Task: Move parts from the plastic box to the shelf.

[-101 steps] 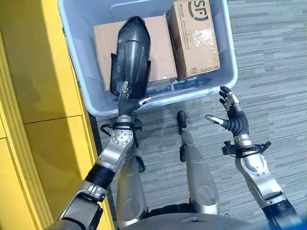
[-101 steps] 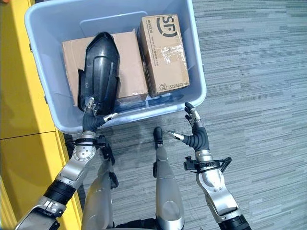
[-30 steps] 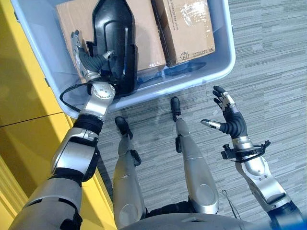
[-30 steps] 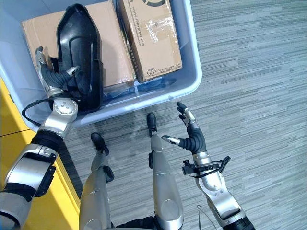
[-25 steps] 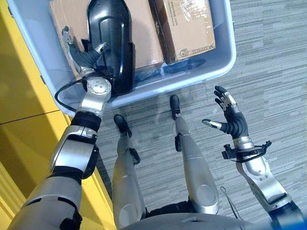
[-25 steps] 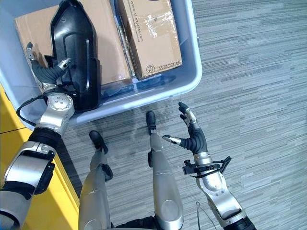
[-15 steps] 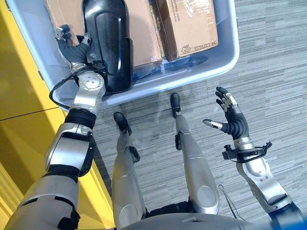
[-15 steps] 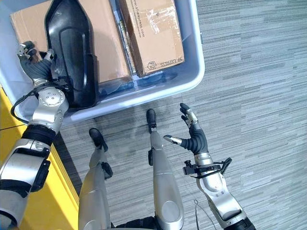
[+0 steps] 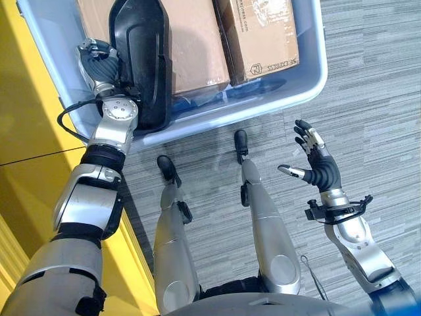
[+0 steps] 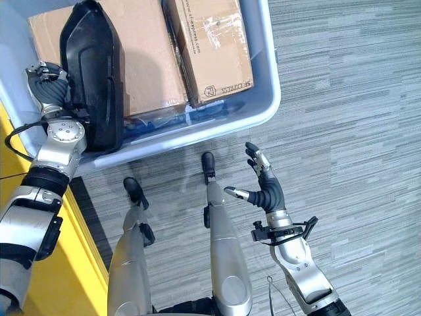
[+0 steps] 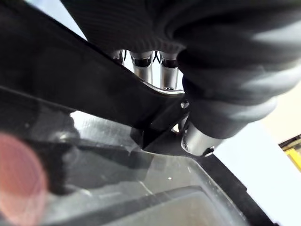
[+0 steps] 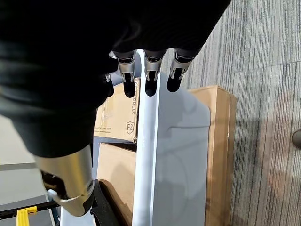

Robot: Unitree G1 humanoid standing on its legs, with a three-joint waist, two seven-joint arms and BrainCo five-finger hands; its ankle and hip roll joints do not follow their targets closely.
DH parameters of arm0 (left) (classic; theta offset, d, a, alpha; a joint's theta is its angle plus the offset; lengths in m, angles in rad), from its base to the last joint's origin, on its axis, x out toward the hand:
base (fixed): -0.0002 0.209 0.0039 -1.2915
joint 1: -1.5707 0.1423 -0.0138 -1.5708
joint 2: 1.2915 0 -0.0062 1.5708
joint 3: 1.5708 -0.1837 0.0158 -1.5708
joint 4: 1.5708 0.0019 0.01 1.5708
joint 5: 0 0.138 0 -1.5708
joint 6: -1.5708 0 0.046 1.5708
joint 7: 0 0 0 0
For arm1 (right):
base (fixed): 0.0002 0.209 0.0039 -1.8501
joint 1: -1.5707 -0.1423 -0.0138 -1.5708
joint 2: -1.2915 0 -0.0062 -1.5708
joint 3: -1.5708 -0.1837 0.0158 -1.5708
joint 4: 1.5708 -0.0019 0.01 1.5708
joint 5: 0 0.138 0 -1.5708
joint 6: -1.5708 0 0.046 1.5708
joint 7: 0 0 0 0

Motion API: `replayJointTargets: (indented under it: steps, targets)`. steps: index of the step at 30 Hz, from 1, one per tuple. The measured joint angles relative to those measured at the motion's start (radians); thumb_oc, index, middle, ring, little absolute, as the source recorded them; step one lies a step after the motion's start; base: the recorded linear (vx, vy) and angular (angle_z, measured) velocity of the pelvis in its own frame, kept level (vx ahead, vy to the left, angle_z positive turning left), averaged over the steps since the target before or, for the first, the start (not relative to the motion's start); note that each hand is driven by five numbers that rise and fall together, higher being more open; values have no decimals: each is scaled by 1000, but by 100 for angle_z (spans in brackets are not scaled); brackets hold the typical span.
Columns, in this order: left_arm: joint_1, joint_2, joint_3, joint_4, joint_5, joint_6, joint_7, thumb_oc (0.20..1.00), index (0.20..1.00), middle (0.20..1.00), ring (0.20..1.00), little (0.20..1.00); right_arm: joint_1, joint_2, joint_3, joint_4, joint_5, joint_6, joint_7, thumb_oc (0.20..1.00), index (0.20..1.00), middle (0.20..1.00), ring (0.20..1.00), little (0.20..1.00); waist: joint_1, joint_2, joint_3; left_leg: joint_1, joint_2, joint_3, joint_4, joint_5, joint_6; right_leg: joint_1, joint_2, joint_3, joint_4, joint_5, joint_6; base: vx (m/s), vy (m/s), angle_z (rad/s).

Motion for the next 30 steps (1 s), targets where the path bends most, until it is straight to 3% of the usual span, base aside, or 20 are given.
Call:
replayJointTargets:
  steps: [12,22,30]
  targets:
    - [65,-4,-23,-60,42,44,-52,200,200,200,200,200,0,0,-7,0,0,3,14,1000,1000,1000,1000,1000,12,2,-1,46,-5,9,-4,2,2,36,-4,10,5,0,0,0,0,0]
    - [207,-3,-12,-253,94,59,-27,200,200,200,200,200,2,0,-18,15,-1,3,21,1000,1000,1000,1000,1000,31,4,-1,69,-8,11,-18,5,4,52,-5,11,2,-1,1,0,0,0]
    - [247,-4,14,-297,139,59,-11,200,200,200,200,200,2,0,-21,24,-1,3,22,1000,1000,1000,1000,1000,42,5,-1,70,-8,11,-18,5,4,53,-6,11,3,-1,1,0,0,0]
